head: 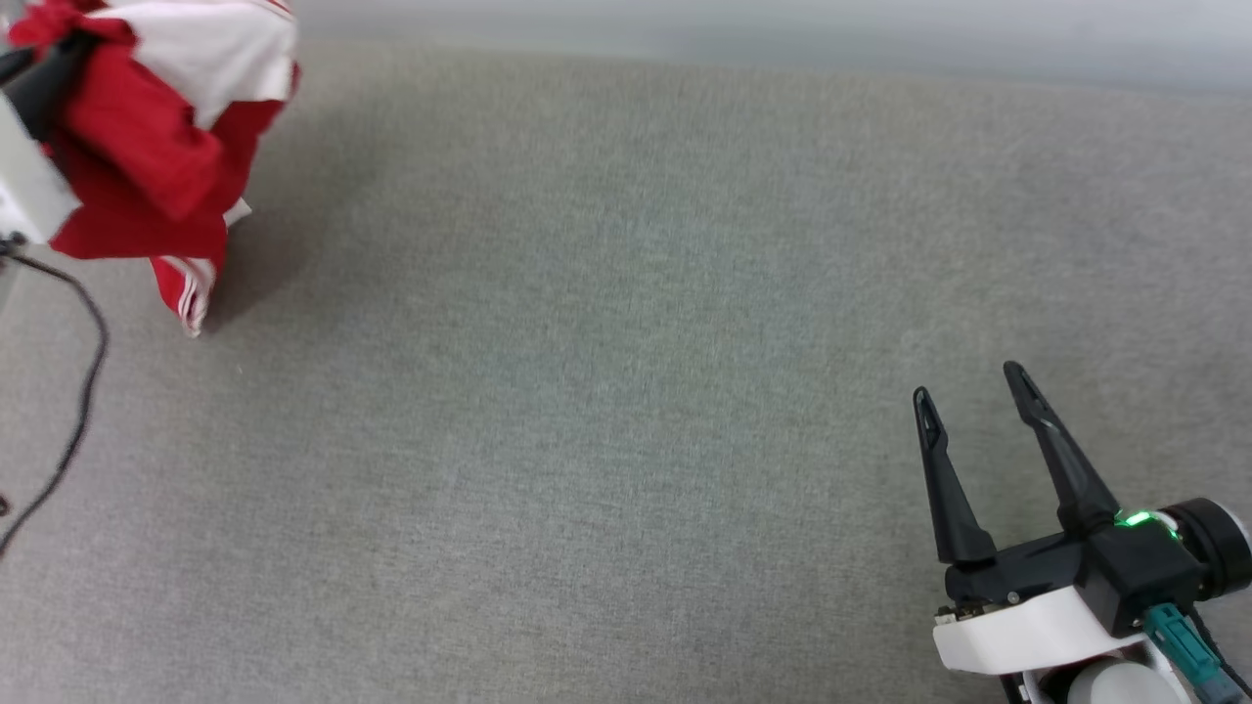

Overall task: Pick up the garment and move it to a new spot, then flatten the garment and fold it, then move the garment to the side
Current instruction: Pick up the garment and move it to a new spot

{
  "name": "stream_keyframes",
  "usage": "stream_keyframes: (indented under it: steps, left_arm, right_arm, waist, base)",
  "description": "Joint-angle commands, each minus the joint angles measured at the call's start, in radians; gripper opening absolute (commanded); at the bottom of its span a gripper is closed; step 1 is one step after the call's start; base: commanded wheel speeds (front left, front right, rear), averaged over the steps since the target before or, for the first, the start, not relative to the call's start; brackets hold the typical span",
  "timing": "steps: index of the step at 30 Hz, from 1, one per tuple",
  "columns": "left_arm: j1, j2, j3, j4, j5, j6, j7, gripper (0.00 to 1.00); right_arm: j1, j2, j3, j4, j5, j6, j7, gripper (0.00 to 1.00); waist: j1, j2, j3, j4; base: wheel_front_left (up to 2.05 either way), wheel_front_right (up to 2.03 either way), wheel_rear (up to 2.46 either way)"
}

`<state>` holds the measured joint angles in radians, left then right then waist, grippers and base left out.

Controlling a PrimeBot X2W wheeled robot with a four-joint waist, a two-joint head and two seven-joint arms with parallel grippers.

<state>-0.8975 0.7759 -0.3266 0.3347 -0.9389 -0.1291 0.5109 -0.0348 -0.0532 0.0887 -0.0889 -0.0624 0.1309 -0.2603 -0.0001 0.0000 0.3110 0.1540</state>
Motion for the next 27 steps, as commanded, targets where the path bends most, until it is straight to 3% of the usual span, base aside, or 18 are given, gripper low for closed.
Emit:
stream_keyframes:
  steps: [1,5,11,17,27]
  left_arm:
    - [0.017,-0.013,-0.012,-0.033,-0.009,-0.001,-0.008,0.00]
    - [-0.002,-0.075,-0.040,-0.114,-0.011,0.011,-0.023,0.00]
    - [-0.041,-0.221,-0.088,-0.194,0.016,0.070,-0.075,0.00]
    - [-0.066,-0.343,-0.123,-0.195,0.093,0.114,-0.211,0.00]
    - [0.125,-0.479,-0.317,-0.125,0.212,0.076,-0.375,0.00]
  right_arm:
    - [0.012,0.004,0.003,0.010,0.015,0.000,-0.004,1.00]
    - [0.020,0.004,-0.001,0.021,0.051,0.000,-0.004,1.00]
    - [0.026,0.004,0.007,0.021,0.073,0.000,-0.005,1.00]
    - [0.028,0.004,0.003,0.014,0.085,0.000,-0.005,1.00]
    - [0.040,0.004,-0.014,0.007,0.102,0.000,-0.005,1.00]
  waist:
    - [0.0001,0.0000,-0.076,-0.019]
    - [0.0001,0.0000,-0.127,-0.035]
    - [0.0001,0.0000,-0.171,-0.082]
    - [0.0001,0.0000,-0.177,-0.140]
    - [0.0001,0.0000,-0.169,-0.192]
  base:
    - [0.00,0.00,0.00]
    - [0.00,0.00,0.00]
    - [0.00,0.00,0.00]
    - [0.00,0.00,0.00]
    - [0.00,0.00,0.00]
